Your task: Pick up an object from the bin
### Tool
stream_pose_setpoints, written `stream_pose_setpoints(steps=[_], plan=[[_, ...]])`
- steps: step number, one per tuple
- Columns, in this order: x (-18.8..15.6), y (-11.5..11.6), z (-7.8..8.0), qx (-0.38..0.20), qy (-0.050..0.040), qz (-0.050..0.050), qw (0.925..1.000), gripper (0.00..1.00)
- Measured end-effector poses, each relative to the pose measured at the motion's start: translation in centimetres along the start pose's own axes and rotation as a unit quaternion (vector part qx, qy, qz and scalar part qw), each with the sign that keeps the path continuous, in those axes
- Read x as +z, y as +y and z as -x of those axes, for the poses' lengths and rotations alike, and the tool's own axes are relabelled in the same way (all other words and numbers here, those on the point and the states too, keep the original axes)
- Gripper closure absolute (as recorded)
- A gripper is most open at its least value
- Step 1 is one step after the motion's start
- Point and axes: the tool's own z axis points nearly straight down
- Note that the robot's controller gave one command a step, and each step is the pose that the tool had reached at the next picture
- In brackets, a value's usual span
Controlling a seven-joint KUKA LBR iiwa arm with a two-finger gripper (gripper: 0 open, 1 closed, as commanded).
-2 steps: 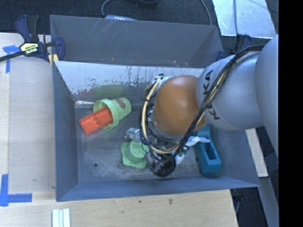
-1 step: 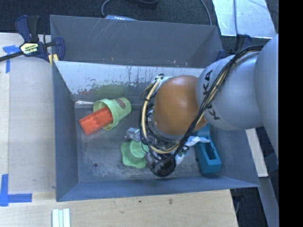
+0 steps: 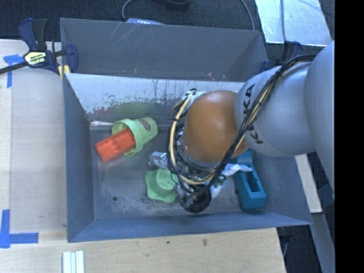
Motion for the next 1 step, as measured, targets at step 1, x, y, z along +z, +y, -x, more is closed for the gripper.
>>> stream_pose_setpoints(steps=[1], plan=[[0.06,0.00,-0.06,0.000,0.0008,0.000,1.0000,0.00]])
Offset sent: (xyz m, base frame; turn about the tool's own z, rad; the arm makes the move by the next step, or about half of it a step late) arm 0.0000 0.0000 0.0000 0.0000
